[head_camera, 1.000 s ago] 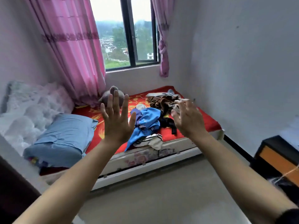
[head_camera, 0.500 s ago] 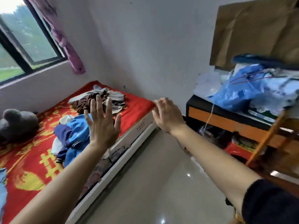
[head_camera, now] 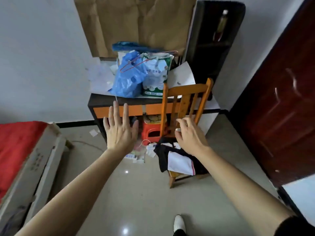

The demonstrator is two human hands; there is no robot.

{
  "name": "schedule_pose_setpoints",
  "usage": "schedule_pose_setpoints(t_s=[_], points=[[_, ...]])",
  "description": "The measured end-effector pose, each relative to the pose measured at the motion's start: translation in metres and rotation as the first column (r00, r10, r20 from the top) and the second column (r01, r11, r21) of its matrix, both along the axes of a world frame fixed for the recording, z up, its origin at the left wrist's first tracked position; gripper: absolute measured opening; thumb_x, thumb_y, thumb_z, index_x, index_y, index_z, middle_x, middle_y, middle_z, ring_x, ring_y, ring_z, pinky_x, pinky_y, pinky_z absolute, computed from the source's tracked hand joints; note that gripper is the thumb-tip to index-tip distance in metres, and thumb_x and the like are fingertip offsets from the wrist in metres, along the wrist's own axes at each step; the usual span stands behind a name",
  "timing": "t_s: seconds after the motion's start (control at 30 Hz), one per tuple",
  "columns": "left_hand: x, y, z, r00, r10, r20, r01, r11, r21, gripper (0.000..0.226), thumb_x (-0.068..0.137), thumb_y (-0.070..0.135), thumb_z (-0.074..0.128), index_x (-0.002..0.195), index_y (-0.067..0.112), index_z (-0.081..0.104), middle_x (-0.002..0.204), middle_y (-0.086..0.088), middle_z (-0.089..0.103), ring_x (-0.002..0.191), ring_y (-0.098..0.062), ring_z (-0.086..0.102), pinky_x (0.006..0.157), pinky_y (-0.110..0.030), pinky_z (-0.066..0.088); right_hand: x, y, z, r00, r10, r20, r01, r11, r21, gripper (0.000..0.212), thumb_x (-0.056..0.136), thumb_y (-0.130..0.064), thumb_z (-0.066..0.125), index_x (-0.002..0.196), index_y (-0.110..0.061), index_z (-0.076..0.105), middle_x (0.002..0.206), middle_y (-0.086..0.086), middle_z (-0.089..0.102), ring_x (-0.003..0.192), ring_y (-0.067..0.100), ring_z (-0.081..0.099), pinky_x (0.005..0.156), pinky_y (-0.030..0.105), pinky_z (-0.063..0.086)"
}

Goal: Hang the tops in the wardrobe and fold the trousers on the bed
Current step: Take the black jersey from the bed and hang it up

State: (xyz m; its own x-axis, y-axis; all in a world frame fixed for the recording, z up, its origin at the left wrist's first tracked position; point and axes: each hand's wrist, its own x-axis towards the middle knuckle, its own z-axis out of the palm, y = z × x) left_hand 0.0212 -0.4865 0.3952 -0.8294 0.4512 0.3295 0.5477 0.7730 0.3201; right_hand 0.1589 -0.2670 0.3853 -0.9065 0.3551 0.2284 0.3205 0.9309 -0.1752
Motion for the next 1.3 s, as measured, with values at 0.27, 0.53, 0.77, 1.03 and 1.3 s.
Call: schedule_pose_setpoints(t_s=[0.27,0.53,0.77,1.03,1.3], points=[[0.012,0.176,-0.063,0.973,-0.221,0.068,0.228,0.967,-0.117,0.067,0.101,0.057,0.022,0.156,0.025,0.004,0.165,-0.008,-0.003,0.151,-0.030,0.004,0.118,-0.057,0.014,0.053,0.146,-0.063,0.967,-0.256,0.020,0.256,0.961,-0.105,0.040,0.093,-0.017,0.058,0.132,-0.011,0.053,0.117,0.011,0.057,0.102,0.031,0.060,0.080,0.039,0.050],[-0.003,0.334,-0.148,0.944,-0.203,0.261,0.266,0.935,-0.234,0.064,0.101,0.051,0.027,0.156,0.019,0.018,0.164,-0.012,0.011,0.149,-0.032,0.012,0.118,-0.055,0.019,0.037,0.294,-0.168,0.892,-0.323,0.317,0.401,0.889,-0.220,0.052,0.095,-0.025,0.051,0.145,-0.015,0.039,0.132,0.009,0.052,0.119,0.027,0.054,0.094,0.039,0.047],[-0.004,0.384,-0.270,0.852,-0.253,0.458,0.401,0.878,-0.260,0.060,0.099,0.038,0.046,0.152,0.014,0.031,0.162,-0.015,0.016,0.146,-0.036,0.020,0.115,-0.053,0.023,0.036,0.337,-0.284,0.799,-0.326,0.505,0.525,0.787,-0.323,0.052,0.096,-0.022,0.051,0.146,-0.014,0.037,0.135,0.010,0.048,0.121,0.030,0.051,0.095,0.041,0.047],[0.006,0.366,-0.466,0.666,-0.165,0.728,0.635,0.638,-0.436,0.062,0.100,0.041,0.043,0.155,0.021,0.022,0.164,0.000,0.014,0.151,-0.020,0.009,0.117,-0.046,0.025,0.067,0.285,-0.467,0.607,-0.410,0.680,0.792,0.381,-0.477,0.064,0.098,-0.030,0.052,0.155,-0.024,0.022,0.149,0.013,0.036,0.135,0.032,0.041,0.102,0.043,0.041],[0.001,0.328,-0.523,0.661,-0.321,0.678,0.707,0.569,-0.420,0.043,0.089,0.014,0.067,0.131,0.020,0.058,0.151,-0.003,0.044,0.146,-0.023,0.030,0.092,-0.048,0.050,0.050,0.265,-0.543,0.378,-0.692,0.615,0.723,-0.194,-0.663,0.039,0.094,-0.050,0.057,0.114,-0.017,0.064,0.099,-0.003,0.071,0.089,0.015,0.067,0.074,0.030,0.048]])
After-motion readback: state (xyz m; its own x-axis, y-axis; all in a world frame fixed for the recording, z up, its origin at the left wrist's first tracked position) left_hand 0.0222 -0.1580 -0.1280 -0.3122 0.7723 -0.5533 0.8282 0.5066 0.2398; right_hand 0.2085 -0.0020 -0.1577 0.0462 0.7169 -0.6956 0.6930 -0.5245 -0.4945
